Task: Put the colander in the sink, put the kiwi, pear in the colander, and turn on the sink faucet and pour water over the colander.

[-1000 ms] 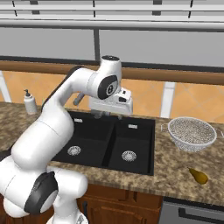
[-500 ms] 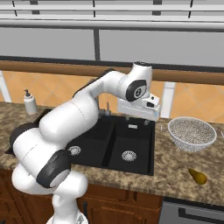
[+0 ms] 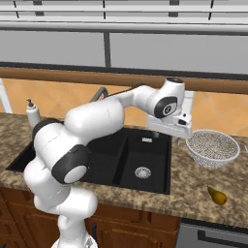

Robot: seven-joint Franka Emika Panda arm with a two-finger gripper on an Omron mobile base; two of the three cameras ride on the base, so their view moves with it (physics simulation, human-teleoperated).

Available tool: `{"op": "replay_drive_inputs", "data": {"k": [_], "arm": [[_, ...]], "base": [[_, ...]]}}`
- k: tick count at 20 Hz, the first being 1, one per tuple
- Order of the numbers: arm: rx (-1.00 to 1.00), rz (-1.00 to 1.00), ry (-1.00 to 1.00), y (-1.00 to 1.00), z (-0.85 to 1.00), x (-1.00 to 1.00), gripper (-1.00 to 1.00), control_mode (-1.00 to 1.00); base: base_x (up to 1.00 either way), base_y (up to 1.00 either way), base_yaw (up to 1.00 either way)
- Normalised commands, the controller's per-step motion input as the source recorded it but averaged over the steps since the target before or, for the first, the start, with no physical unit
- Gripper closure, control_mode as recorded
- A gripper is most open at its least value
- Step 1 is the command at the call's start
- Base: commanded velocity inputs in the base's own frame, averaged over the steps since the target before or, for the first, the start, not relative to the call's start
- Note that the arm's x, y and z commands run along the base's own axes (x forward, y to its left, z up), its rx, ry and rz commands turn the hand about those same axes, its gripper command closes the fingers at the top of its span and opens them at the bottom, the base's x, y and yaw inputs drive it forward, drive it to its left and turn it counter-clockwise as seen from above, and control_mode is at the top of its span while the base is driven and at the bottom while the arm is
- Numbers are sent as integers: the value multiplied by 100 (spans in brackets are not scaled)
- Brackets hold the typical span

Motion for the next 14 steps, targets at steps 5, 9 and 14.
{"op": "replay_drive_inputs", "data": {"k": [5, 9, 14], "arm": [[0, 0, 0, -33, -21, 30, -100, -100], [0, 0, 0, -31, -35, 40, -100, -100], [0, 5, 0, -39, -33, 36, -100, -100]], "base": [[0, 0, 0], [0, 0, 0], [0, 0, 0]]}}
